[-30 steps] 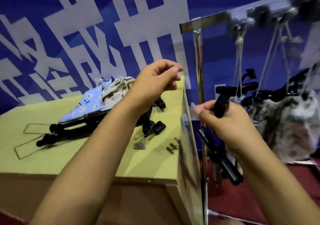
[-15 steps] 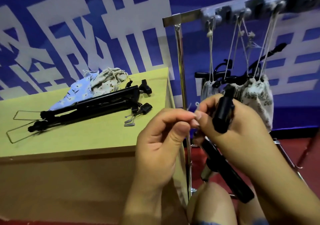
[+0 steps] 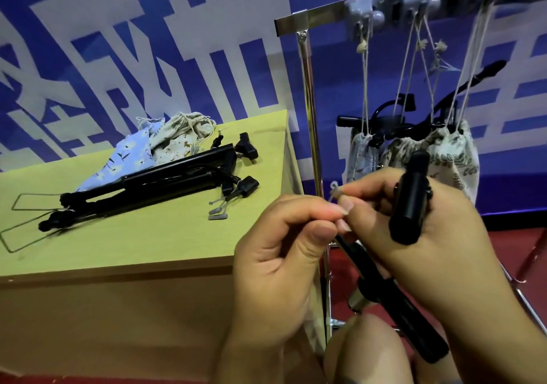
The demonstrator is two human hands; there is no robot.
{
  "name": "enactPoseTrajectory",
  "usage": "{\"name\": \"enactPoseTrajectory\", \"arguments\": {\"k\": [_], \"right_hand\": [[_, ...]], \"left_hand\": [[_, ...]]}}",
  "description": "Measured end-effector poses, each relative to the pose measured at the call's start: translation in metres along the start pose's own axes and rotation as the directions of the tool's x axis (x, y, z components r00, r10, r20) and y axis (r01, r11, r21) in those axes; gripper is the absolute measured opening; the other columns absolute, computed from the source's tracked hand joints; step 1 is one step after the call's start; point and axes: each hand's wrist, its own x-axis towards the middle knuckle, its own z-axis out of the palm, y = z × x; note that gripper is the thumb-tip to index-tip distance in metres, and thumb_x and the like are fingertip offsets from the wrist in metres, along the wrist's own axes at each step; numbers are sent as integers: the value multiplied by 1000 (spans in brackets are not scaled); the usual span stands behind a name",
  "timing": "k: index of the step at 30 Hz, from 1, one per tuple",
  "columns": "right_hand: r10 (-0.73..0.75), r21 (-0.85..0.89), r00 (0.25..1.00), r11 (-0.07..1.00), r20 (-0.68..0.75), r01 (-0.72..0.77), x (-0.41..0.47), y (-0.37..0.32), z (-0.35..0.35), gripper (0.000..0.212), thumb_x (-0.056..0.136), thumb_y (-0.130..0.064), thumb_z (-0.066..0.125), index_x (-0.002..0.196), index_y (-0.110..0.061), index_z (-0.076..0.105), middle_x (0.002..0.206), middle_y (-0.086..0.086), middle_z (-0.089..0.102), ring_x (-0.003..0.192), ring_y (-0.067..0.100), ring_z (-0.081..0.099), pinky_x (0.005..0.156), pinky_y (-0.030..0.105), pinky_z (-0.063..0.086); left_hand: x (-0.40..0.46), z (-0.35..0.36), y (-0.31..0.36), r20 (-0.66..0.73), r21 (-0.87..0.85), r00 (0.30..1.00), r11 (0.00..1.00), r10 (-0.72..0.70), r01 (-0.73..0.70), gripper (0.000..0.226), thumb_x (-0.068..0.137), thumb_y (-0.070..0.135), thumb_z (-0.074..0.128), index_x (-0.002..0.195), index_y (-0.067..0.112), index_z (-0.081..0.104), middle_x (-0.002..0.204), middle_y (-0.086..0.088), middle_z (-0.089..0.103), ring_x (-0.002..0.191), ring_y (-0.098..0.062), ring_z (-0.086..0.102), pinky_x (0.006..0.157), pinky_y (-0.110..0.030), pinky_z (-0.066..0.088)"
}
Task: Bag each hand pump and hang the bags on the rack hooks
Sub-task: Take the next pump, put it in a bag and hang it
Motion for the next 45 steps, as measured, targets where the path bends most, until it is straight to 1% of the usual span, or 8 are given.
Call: {"name": "enactPoseTrajectory", "arguments": {"k": [9,15,25,28,32,34,39,45], "right_hand": [[-39,-73,999,997,7,39,-1,-1,-2,6,68,-24,65,72,-24,69,73,-12,68,65,2,64,56,6,44],[-52,-63,999,997,16,53,-2,-1,-2,5,68,-24,65,72,-24,69,67,-13,66,56,0,61,50,3,40],[-133,-95,990,986,53,138,-2,5,-2,6,70,-24,66,75,-22,69,79,-12,68,66,-2,63,56,1,41],[-179,-122,981,975,74,187,0,8,-3,7,73,-27,67,76,-21,68,84,-13,67,67,-6,62,58,0,41],[-211,-156,970,961,120,229,2,10,-7,15,76,-35,58,83,-26,67,88,-12,65,71,-1,64,58,7,47],[-210,-152,967,961,145,231,2,11,-5,14,77,-36,60,89,-28,62,88,-13,65,71,0,64,57,8,47],[-217,-153,960,958,177,244,0,19,4,12,78,-31,64,89,-30,61,86,-11,65,71,-3,63,59,1,41],[-255,-112,944,953,210,282,-2,16,6,18,80,-42,59,93,-30,62,86,-9,64,76,1,64,62,4,43]], "left_hand": [[0,2,-2,-35,-2,999,1000,-27,27,12,85,32,63,87,24,71,79,6,66,76,-11,62,74,-22,47],[0,1,1,-61,-14,998,999,-32,31,11,83,34,65,86,26,72,79,5,66,73,-10,62,72,-23,48],[1,3,6,-82,-108,990,988,-118,109,13,79,34,67,81,22,71,67,5,67,68,-10,64,67,-19,51],[2,-3,6,-48,-31,992,993,-117,116,14,83,37,64,84,24,70,70,5,66,70,-11,62,69,-23,50],[4,-20,9,170,278,985,961,-44,-5,15,93,36,52,91,31,66,82,6,61,71,-18,60,64,-38,50],[6,-25,12,183,277,981,961,-68,15,15,94,37,52,92,32,66,81,4,60,66,-21,60,59,-45,52],[7,-24,15,146,286,982,955,-118,72,15,90,43,55,88,33,66,70,11,61,63,-9,57,64,-22,47],[7,-17,18,106,148,987,983,-123,107,15,88,34,59,90,22,69,70,15,62,63,-7,60,61,-19,50]]}}
